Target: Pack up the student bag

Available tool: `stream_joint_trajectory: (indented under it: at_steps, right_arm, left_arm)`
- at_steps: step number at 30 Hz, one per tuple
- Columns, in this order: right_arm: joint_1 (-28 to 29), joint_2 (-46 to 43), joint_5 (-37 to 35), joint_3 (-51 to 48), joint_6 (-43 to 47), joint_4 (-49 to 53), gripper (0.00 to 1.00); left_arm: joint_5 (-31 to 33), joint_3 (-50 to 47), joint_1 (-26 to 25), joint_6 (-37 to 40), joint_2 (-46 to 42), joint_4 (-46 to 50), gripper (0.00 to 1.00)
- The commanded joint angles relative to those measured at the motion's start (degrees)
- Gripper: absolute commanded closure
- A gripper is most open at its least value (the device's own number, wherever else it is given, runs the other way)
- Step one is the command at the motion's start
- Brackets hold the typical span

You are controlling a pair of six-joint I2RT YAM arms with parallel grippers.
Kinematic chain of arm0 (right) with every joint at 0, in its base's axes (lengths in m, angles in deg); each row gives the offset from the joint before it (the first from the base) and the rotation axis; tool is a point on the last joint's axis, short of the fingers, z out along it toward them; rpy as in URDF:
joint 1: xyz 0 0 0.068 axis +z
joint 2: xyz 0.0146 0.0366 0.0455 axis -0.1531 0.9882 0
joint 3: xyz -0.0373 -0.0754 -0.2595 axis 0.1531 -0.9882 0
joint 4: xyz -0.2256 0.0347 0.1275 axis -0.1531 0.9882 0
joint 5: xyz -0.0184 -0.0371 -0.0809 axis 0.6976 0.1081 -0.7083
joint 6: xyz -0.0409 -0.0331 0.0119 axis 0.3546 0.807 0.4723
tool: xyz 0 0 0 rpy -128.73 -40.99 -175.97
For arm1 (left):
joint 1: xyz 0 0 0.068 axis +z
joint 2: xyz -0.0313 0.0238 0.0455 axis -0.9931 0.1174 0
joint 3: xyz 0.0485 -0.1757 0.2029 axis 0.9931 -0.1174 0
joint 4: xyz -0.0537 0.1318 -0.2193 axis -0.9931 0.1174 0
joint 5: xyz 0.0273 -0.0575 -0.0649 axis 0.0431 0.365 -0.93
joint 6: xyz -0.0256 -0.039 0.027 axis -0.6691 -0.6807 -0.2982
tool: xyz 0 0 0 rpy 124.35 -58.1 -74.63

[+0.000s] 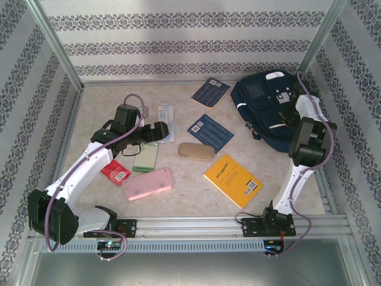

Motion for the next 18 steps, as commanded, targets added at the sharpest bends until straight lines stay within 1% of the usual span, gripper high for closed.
stream_joint_trajectory:
  at_steps: [1, 5, 13, 18]
  right_arm:
    - [0.06, -4.5, 5.47, -1.49, -2.26, 1.68, 1.0]
    - [0.44, -8.45, 9.42, -1.28, -4.78, 1.49, 1.0]
    - [2.25, -17.3, 20.22, -2.35, -9.18, -1.66, 1.0]
    - [5.53, -22.29, 24.71, -3.91, -10.84, -4.11, 1.0]
  left_arm:
    - [2.22, 0.42, 0.16, 1.22, -1.54, 0.5, 0.08]
    - [3.13, 0.83, 0.08, 1.4, -1.19, 0.84, 0.09]
    - [4.54, 0.46, 0.08, 1.65, -0.79, 0.16, 0.11]
    - [0.22, -3.41, -0.04, 2.93, -1.23, -6.76, 0.18]
